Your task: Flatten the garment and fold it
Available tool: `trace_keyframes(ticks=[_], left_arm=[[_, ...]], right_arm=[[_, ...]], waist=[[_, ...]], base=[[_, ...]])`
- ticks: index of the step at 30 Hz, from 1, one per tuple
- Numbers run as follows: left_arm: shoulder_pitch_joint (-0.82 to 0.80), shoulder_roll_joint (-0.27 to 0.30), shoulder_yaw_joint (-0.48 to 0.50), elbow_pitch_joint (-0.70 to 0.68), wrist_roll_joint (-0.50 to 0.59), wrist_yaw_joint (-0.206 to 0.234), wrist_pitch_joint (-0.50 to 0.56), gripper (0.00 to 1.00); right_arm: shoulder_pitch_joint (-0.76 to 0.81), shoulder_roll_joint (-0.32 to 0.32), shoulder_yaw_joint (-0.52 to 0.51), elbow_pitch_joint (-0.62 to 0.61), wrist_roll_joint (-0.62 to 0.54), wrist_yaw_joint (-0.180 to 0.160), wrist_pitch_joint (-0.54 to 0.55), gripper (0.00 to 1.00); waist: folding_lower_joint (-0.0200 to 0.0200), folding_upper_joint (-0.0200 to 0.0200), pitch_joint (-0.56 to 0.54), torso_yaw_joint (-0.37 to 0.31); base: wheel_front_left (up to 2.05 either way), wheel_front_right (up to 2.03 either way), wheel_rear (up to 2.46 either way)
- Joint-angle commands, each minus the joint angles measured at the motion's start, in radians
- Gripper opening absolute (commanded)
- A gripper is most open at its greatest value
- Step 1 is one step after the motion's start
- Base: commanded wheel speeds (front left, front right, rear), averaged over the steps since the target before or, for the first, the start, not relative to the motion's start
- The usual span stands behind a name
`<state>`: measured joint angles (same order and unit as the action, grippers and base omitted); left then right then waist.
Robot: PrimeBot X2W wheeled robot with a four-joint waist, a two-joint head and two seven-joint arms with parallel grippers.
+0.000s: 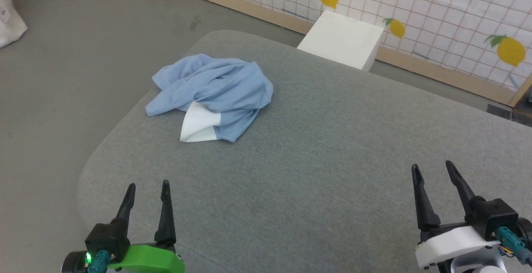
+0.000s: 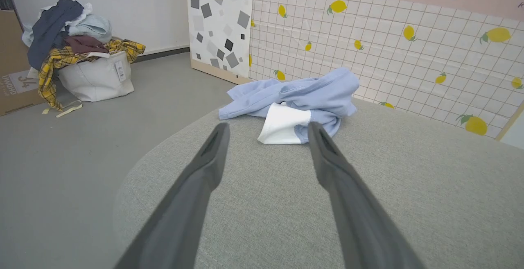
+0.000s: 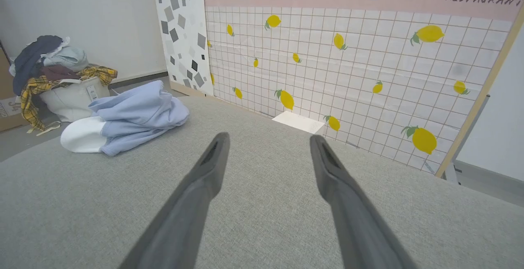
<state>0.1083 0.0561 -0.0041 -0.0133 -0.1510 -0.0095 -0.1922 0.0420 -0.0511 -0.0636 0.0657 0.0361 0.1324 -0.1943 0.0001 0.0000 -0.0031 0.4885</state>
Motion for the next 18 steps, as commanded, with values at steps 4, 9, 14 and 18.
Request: trace_keyframes(ticks=[4, 9, 14, 18], left_arm=[[0.022, -0.005, 0.007, -0.004, -0.009, -0.004, -0.019, 1.00], [0.028, -0.005, 0.010, -0.004, -0.014, -0.003, -0.029, 1.00], [0.033, -0.005, 0.016, -0.001, -0.014, -0.003, -0.039, 1.00], [0.035, -0.005, 0.018, 0.001, -0.018, -0.006, -0.047, 1.00]], right_arm=[[0.012, 0.001, -0.002, 0.009, 0.013, -0.001, -0.017, 1.00], [0.013, 0.001, -0.001, 0.015, 0.019, -0.001, -0.027, 1.00], [0.016, 0.001, -0.006, 0.021, 0.024, -0.002, -0.037, 1.00], [0.017, 0.001, -0.011, 0.024, 0.025, -0.002, -0.045, 1.00]], waist=[[-0.0001, 0.0000, -0.002, 0.027], [-0.0001, 0.0000, -0.005, 0.043], [-0.0001, 0.0000, -0.009, 0.062], [-0.0001, 0.0000, -0.010, 0.082]], base=[[0.00, 0.00, 0.00], [0.00, 0.00, 0.00], [0.00, 0.00, 0.00], [0.00, 0.00, 0.00]])
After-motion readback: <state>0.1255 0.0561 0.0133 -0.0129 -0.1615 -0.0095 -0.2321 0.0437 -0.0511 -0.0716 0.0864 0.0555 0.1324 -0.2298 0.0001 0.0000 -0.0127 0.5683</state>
